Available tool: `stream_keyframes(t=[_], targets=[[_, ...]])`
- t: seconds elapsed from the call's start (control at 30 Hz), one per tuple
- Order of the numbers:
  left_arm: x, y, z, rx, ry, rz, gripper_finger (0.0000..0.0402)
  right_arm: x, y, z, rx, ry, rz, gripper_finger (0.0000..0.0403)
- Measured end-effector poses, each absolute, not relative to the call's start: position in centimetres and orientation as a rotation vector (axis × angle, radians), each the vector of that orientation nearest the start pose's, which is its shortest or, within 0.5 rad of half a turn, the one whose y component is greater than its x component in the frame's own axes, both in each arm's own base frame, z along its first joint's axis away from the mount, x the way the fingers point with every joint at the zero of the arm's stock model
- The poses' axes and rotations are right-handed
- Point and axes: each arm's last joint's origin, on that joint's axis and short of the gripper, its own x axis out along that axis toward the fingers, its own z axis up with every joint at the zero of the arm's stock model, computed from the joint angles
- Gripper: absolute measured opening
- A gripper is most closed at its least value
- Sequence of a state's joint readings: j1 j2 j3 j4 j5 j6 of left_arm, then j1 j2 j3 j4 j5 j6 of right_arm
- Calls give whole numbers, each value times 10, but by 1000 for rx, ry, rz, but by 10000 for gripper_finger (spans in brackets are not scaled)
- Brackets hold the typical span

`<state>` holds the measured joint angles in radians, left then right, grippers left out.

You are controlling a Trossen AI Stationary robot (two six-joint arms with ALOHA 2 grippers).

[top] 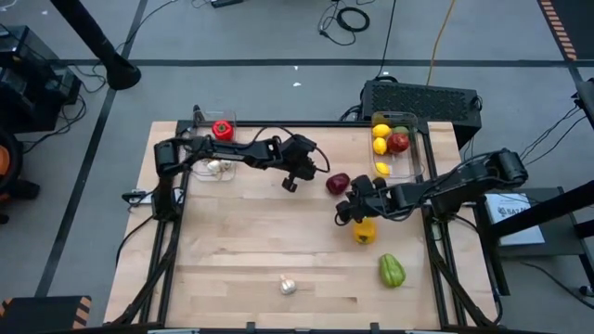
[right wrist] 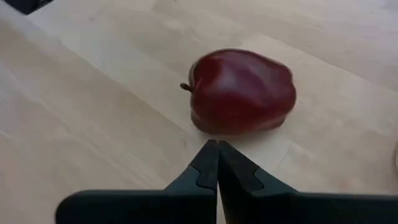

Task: Sort produce into baskets
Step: Put the apple into the right transparent bin

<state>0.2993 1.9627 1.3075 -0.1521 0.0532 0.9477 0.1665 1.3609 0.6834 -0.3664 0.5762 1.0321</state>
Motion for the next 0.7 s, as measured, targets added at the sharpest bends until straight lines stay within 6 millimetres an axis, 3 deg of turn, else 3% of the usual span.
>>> stream_keyframes(t=[0.3,0.7], targets=[[415,125,153,829,772,-153,31,249,16,165,559,680,-828,0],[425,118,145,851,672,-210,31,248,4,164,528,713,-849,0]])
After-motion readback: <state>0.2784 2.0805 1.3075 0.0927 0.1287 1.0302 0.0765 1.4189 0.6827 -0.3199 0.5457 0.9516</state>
